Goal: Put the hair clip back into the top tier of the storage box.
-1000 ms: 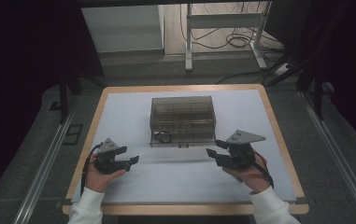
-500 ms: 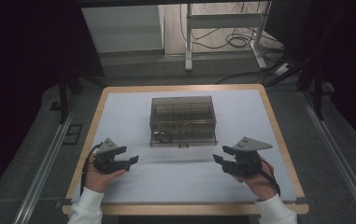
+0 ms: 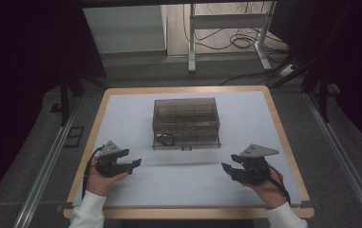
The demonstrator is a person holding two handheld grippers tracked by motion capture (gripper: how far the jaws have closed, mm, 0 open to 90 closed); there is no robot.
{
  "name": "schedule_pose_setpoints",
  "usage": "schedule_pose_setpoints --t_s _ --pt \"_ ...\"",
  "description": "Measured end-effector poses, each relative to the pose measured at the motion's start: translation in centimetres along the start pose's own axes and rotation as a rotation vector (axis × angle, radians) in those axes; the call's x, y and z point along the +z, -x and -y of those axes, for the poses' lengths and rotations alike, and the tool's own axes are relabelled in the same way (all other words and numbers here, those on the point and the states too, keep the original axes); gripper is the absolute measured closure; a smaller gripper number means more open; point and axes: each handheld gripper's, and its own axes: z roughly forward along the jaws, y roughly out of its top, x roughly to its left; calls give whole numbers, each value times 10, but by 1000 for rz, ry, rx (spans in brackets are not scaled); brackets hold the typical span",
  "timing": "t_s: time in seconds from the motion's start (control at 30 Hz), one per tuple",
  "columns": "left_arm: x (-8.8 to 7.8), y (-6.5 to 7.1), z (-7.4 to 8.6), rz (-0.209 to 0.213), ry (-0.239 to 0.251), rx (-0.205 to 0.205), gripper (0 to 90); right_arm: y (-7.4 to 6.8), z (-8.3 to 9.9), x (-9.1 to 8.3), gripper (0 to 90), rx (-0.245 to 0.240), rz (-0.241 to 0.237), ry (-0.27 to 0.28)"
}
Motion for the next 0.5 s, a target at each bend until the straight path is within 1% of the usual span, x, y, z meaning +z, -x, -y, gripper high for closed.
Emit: schedule_pose_setpoints --t_s 0.13,0.4,0.5 --pt "0 0 0 3 1 0 294 1 3 0 497 0 7 -15" --pt "1 0 0 1 -3 4 294 3 6 0 498 -2 31 -67" --pt "0 0 0 2 1 1 294 5 8 0 501 7 32 -85"
